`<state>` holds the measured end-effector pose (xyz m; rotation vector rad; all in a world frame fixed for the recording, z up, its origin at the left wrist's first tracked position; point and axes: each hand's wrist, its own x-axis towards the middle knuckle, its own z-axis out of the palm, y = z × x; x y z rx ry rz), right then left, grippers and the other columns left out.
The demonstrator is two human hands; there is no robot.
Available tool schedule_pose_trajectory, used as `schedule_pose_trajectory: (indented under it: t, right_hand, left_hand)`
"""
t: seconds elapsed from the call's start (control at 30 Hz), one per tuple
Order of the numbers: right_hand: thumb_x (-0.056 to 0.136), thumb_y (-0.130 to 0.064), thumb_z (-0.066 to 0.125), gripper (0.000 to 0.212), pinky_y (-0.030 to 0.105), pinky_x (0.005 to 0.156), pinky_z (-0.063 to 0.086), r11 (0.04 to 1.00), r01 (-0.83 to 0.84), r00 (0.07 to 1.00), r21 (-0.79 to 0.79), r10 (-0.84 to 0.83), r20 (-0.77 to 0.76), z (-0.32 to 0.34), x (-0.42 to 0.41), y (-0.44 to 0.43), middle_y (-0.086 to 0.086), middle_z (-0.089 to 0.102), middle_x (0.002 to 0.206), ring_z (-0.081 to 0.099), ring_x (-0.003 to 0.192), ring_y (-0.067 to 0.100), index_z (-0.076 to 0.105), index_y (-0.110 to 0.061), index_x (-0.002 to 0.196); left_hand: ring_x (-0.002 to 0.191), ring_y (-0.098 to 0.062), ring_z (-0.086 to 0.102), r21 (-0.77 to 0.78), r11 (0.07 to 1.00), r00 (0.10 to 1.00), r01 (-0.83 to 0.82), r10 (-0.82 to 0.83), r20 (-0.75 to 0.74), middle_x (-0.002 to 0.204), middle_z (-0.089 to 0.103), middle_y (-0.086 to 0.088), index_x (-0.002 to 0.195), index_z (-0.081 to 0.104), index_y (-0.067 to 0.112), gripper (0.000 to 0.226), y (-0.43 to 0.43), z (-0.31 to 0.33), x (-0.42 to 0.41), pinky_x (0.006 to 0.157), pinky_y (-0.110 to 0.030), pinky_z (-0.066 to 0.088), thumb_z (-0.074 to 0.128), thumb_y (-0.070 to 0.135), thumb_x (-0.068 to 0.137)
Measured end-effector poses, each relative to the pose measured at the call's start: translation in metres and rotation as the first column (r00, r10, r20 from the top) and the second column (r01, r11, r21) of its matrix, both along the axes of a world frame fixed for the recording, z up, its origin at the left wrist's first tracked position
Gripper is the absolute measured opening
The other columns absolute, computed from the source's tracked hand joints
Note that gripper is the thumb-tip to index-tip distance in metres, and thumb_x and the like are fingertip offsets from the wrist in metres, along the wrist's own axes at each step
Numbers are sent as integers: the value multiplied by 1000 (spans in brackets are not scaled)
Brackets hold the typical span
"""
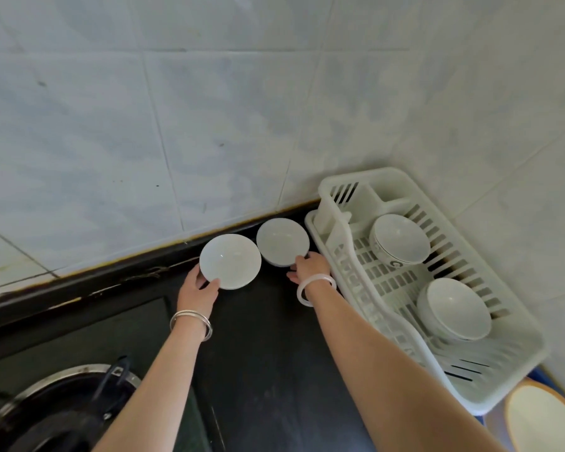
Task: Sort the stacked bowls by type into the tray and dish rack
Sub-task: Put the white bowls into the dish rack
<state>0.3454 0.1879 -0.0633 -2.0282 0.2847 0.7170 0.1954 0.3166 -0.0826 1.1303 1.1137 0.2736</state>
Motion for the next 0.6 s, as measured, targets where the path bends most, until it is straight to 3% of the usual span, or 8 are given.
schedule_pose_trajectory:
  t: [0.13,0.3,0.4,0.47,0.53,0.6]
  right_hand:
    - [86,2,45,18,42,76,59,971,170,985,169,-170,-16,8,2,-6,11,57,89,61,68,25,50,-11,98]
    - [86,2,50,15,23,53,58,966,107,987,235,-132,91,32,1,-13,6,62,91,64,81,23,59,-10,86]
    - [86,-2,54,17,23,55,58,980,2,992,200,-26,121,46,-4,-7,6,67,83,68,73,18,62,-14,75]
    - [86,-4,56,12,27,60,60,987,-68,989,148,48,138,49,-10,2,8,69,83,69,71,18,65,-11,81]
    - [85,-6,57,9,34,67,61,987,-120,982,103,103,156,48,-16,11,9,70,80,70,67,18,66,-6,88]
    - [85,-8,59,8,39,72,61,983,-177,969,36,168,182,47,-22,21,6,70,70,71,64,18,66,-8,83]
  left_hand:
    - [122,-27,50,-95,993,993,-72,80,89,132,54,-9,134,45,19,57,2,-5,1,99,-37,45,51,-6,84]
    - [125,-27,48,-153,985,985,-79,101,142,134,51,-9,136,44,18,56,3,-5,1,101,-38,42,50,-6,86]
    - [122,-26,50,-163,984,983,-79,105,154,131,54,-9,135,45,16,55,3,-3,0,103,-38,41,50,-7,85]
    - [110,-22,54,-179,981,982,-74,102,157,123,57,-9,135,45,15,52,5,-1,0,101,-36,41,49,-5,87]
    - [101,-19,55,-220,972,978,-84,123,167,116,60,-8,132,48,15,43,9,2,1,97,-33,42,49,4,90]
    - [106,-21,54,-274,956,974,-108,157,164,124,56,-6,126,53,17,34,13,5,1,97,-33,42,49,18,92]
